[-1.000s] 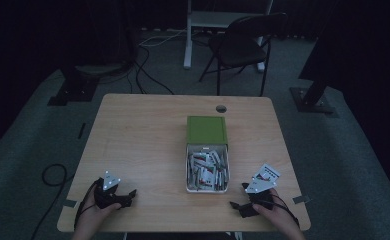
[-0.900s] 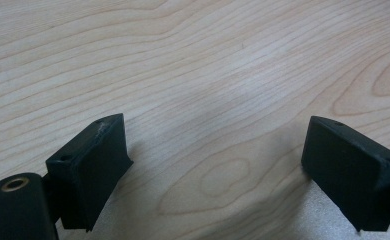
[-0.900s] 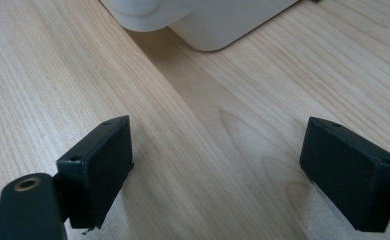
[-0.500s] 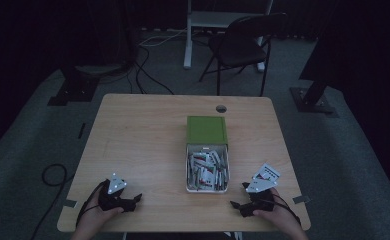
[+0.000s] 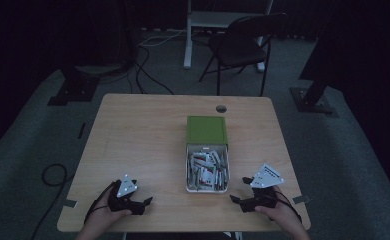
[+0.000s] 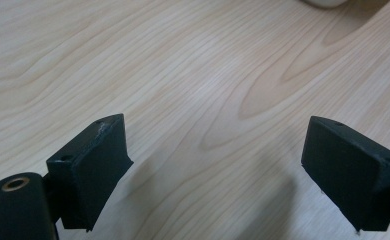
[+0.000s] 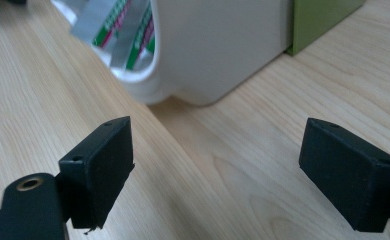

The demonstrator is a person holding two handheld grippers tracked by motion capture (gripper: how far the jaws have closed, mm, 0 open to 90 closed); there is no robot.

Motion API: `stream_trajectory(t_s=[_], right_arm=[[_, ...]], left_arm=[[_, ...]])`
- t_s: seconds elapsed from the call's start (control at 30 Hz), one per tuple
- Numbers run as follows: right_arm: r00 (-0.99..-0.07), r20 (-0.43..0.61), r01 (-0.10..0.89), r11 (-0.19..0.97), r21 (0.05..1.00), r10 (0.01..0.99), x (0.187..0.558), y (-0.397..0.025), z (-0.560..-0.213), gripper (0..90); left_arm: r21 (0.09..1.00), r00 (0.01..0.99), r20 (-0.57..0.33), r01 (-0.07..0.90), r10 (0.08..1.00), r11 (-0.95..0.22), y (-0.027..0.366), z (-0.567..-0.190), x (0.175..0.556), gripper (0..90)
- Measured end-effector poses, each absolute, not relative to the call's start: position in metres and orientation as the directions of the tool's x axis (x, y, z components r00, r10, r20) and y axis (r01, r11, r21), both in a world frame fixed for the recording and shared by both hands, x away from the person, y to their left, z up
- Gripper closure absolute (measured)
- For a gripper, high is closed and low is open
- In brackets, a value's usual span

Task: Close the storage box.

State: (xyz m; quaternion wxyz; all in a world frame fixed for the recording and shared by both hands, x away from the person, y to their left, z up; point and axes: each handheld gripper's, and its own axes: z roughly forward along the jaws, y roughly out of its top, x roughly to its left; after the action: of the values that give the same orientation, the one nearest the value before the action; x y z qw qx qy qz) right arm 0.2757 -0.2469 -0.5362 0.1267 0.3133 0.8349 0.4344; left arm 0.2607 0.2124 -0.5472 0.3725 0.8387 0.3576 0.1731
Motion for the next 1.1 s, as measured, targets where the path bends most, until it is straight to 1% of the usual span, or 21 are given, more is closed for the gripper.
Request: stream_trajectory(t_s=[0.37,0.4,0.5,0.53,0.7,0.8,1.0,1.1], right_arm=[[-0.774,0.077,0.396,0.385,0.834,0.628,0.279,-0.248,-0.530,13.9],[-0.771,0.087,0.398,0.372,0.838,0.630,0.280,-0.248,-0.530,13.9],[-0.772,0.096,0.398,0.360,0.844,0.628,0.280,-0.248,-0.530,13.9],[-0.769,0.103,0.400,0.349,0.848,0.631,0.281,-0.248,-0.530,13.9],[-0.768,0.108,0.396,0.336,0.855,0.631,0.282,-0.247,-0.529,13.9],[-0.769,0.113,0.392,0.325,0.861,0.629,0.283,-0.247,-0.526,13.9],[-0.770,0.116,0.382,0.309,0.871,0.627,0.286,-0.246,-0.523,13.9],[-0.772,0.125,0.384,0.301,0.873,0.623,0.286,-0.245,-0.522,13.9]], left_arm=[[0.792,0.726,0.022,0.407,0.687,-0.455,0.186,-0.537,0.266,12.1],[0.805,0.731,0.034,0.385,0.682,-0.452,0.180,-0.535,0.268,12.2],[0.813,0.740,0.040,0.366,0.671,-0.452,0.173,-0.533,0.269,13.2],[0.817,0.756,0.038,0.353,0.653,-0.456,0.166,-0.531,0.270,13.2],[0.826,0.769,0.035,0.337,0.638,-0.451,0.153,-0.529,0.273,13.2],[0.845,0.771,0.018,0.329,0.636,-0.422,0.145,-0.528,0.276,13.1],[0.868,0.764,-0.004,0.323,0.645,-0.377,0.137,-0.523,0.282,13.1],[0.871,0.771,-0.005,0.317,0.637,-0.376,0.134,-0.522,0.283,13.1]])
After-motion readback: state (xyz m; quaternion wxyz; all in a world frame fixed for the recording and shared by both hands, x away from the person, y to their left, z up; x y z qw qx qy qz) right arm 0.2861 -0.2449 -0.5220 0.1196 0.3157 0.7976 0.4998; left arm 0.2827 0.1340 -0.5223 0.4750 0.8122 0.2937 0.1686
